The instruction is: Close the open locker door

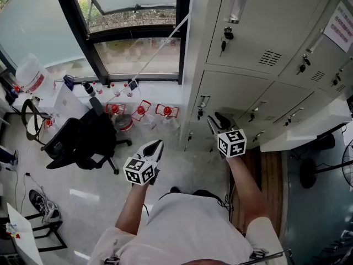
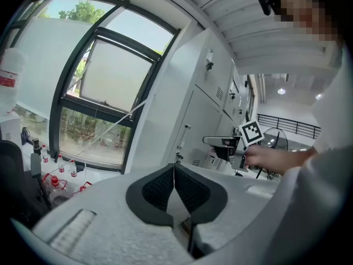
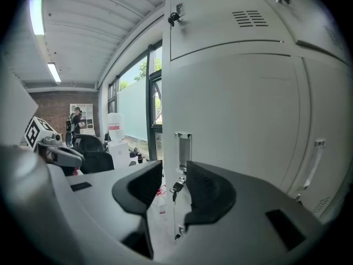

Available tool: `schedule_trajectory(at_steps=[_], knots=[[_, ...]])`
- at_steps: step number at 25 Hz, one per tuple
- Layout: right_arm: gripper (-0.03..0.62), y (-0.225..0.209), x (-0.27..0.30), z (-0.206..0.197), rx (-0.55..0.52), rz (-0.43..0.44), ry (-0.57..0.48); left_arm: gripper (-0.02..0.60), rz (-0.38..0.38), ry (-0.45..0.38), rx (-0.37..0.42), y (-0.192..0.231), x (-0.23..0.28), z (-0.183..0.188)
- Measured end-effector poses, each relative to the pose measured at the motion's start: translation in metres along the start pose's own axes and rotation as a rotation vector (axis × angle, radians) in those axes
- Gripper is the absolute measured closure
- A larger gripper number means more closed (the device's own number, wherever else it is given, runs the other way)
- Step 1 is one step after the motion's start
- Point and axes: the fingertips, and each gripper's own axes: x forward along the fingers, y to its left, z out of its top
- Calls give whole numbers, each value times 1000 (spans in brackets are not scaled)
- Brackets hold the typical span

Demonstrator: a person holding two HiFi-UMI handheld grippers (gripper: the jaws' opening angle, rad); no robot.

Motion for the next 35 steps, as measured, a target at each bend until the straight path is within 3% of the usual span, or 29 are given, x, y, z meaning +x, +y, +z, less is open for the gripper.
schedule_trajectory(at_steps=[16,26,35], knots=[[549,-15,-84,13,6,36,-84,566,-10,-36,51,-78,40,26],[586,-30,-114,4,28,51,-105,566,14,-58,100,-95,45,44],[591,-30,-128,12,44,73,-187,566,41,-72,92,-99,38,43]])
